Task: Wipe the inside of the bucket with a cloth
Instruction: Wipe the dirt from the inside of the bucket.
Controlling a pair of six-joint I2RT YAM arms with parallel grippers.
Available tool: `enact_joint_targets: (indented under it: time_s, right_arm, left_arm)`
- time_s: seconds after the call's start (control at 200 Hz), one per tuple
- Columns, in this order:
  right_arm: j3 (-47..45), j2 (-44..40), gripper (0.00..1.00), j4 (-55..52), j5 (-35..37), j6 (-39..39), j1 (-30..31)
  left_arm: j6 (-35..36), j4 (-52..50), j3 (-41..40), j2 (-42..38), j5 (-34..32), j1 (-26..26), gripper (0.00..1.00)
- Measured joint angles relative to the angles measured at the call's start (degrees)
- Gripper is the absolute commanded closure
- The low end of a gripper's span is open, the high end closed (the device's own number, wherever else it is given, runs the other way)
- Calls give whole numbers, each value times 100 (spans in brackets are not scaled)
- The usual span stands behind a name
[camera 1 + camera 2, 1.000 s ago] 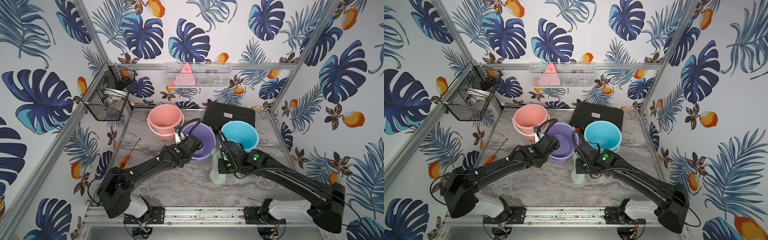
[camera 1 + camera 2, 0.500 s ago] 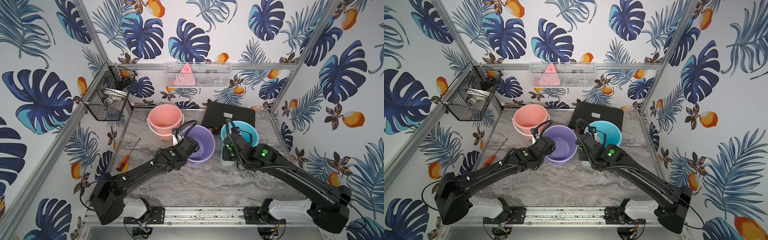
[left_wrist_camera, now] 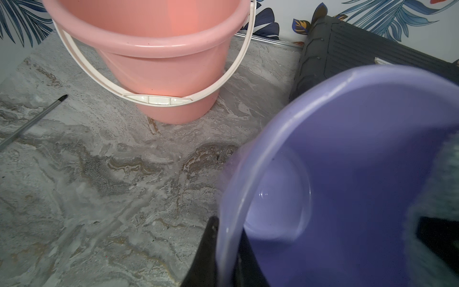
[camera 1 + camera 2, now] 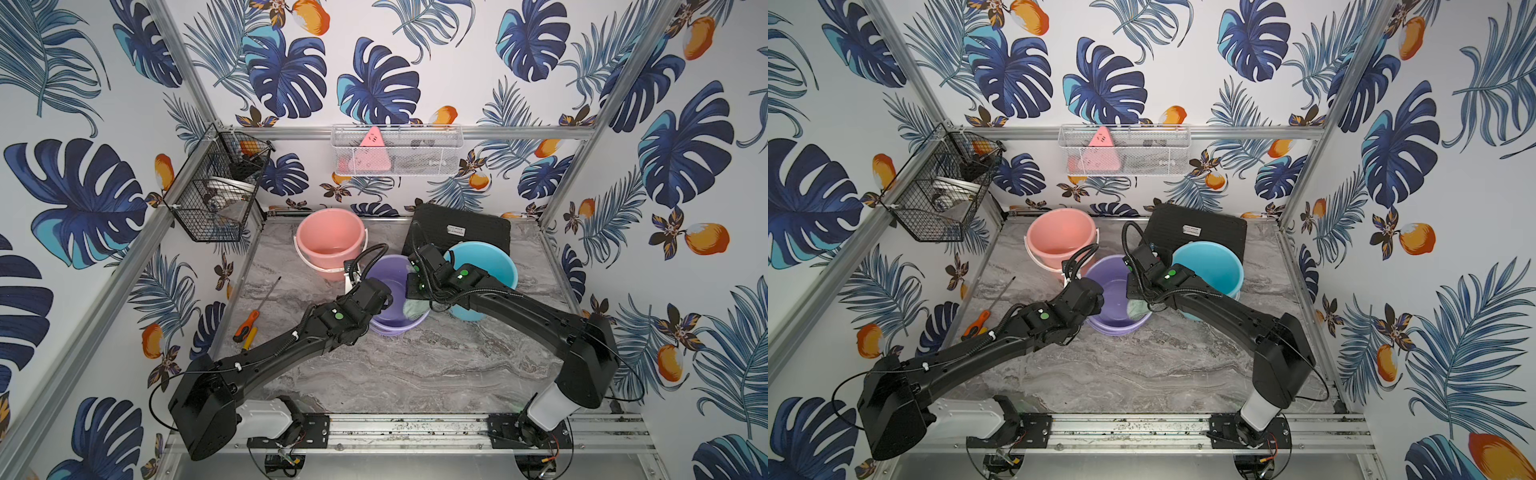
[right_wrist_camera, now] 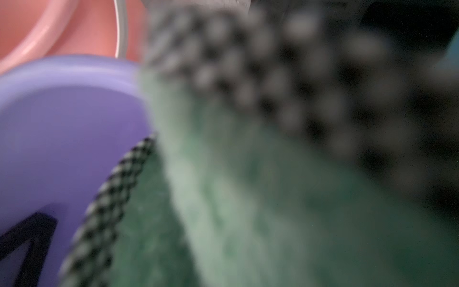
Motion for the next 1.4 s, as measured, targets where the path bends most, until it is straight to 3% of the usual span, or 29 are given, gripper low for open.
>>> enact_joint_targets:
  time_s: [0.305, 0.761, 1.121, 1.396]
  right_arm:
    - [42, 219, 100, 378, -444, 2, -417]
    - [1615, 1375, 100, 393, -1475, -549, -273]
    - [1814, 1346, 100, -188, -1075, -669, -258]
    - [1244, 634, 100, -643, -424, -748, -258]
  left_arm:
    - [-26, 234, -190, -216, 321, -4, 100]
    - [-155, 63, -284, -435, 315, -7, 100]
    - [-173, 66, -328, -503, 297, -20, 100]
    - [-173, -107, -273, -466, 223, -39, 100]
